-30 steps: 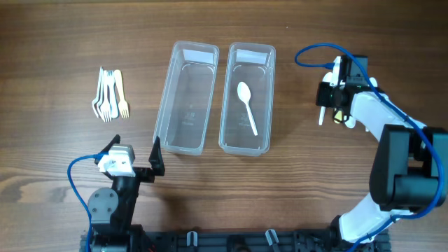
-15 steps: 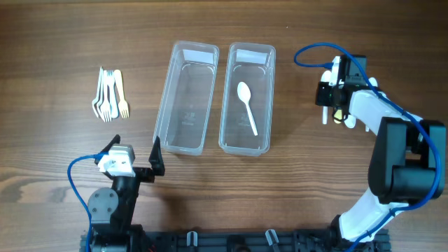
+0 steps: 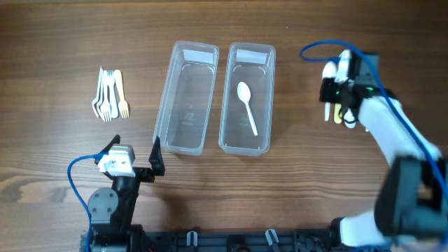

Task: Pack container
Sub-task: 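Carry the white spoon into the right container and release it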

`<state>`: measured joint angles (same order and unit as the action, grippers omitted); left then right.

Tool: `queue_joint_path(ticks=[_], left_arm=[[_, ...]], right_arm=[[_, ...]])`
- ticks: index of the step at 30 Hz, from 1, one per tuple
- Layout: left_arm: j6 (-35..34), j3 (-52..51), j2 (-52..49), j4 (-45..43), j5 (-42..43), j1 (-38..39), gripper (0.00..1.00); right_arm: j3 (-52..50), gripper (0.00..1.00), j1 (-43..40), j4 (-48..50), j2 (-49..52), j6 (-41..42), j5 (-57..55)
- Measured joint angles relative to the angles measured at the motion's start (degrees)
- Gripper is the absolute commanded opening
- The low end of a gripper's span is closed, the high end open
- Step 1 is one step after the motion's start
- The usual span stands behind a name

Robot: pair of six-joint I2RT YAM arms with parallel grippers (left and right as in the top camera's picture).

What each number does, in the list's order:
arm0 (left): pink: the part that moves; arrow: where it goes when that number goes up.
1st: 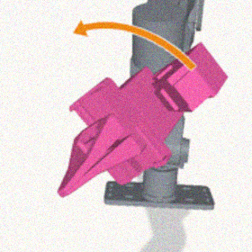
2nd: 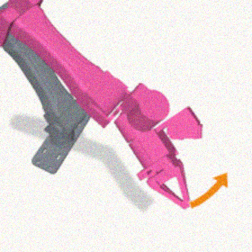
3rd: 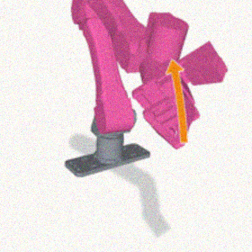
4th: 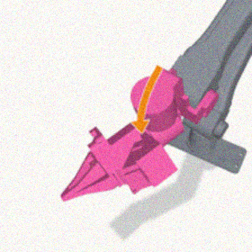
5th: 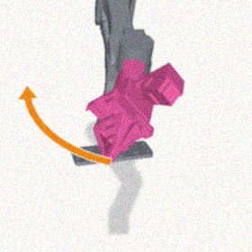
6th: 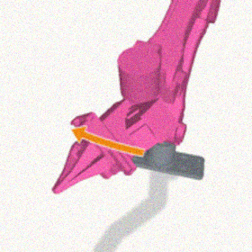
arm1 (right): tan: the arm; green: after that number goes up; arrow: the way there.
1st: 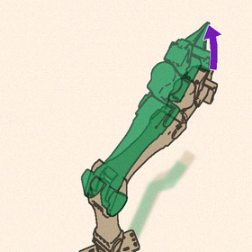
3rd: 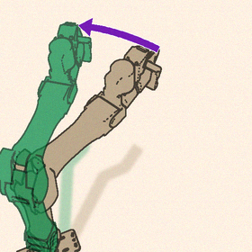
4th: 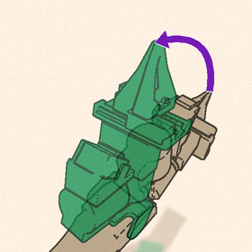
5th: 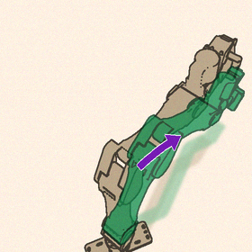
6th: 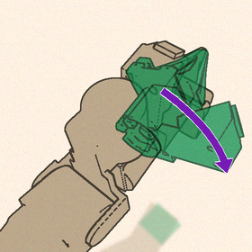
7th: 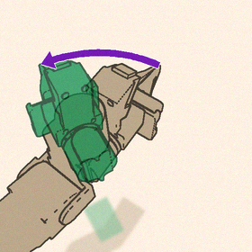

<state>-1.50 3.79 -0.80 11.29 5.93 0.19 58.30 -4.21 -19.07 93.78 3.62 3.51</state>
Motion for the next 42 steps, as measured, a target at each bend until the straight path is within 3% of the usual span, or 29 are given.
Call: queue_joint_path(ticks=[6,11,17,27,28,30,32,37,38,42], left_arm=[[0.0,0.0,0.0,0.0,0.0,0.0,1.00],[0.0,0.0,0.0,0.0,0.0,0.0,1.00],[0.0,0.0,0.0,0.0,0.0,0.0,1.00],[0.0,0.0,0.0,0.0,0.0,0.0,1.00],[0.0,0.0,0.0,0.0,0.0,0.0,1.00],[0.0,0.0,0.0,0.0,0.0,0.0,1.00],[0.0,0.0,0.0,0.0,0.0,0.0,1.00],[0.0,0.0,0.0,0.0,0.0,0.0,1.00],[0.0,0.0,0.0,0.0,0.0,0.0,1.00],[0.0,0.0,0.0,0.0,0.0,0.0,1.00]], right_arm=[[0.0,0.04,1.9,-2.7,-17.9,2.9,4.8],[0.0,0.04,7.3,-6.4,-23.6,8.1,7.8],[0.0,0.04,15.5,-5.3,-20.1,14.1,8.1],[0.0,0.04,25.9,0.6,-3.0,19.1,8.1],[0.0,0.12,27.0,1.4,-1.2,19.3,8.1],[0.0,0.54,27.9,1.9,-0.3,19.4,8.1],[0.0,0.62,28.3,2.7,-0.2,20.0,8.2],[0.0,0.65,28.3,3.0,-1.1,20.1,8.3],[0.0,0.70,28.2,2.6,-1.7,19.9,8.3],[0.7,0.77,26.5,-2.2,-8.5,17.6,7.7]])
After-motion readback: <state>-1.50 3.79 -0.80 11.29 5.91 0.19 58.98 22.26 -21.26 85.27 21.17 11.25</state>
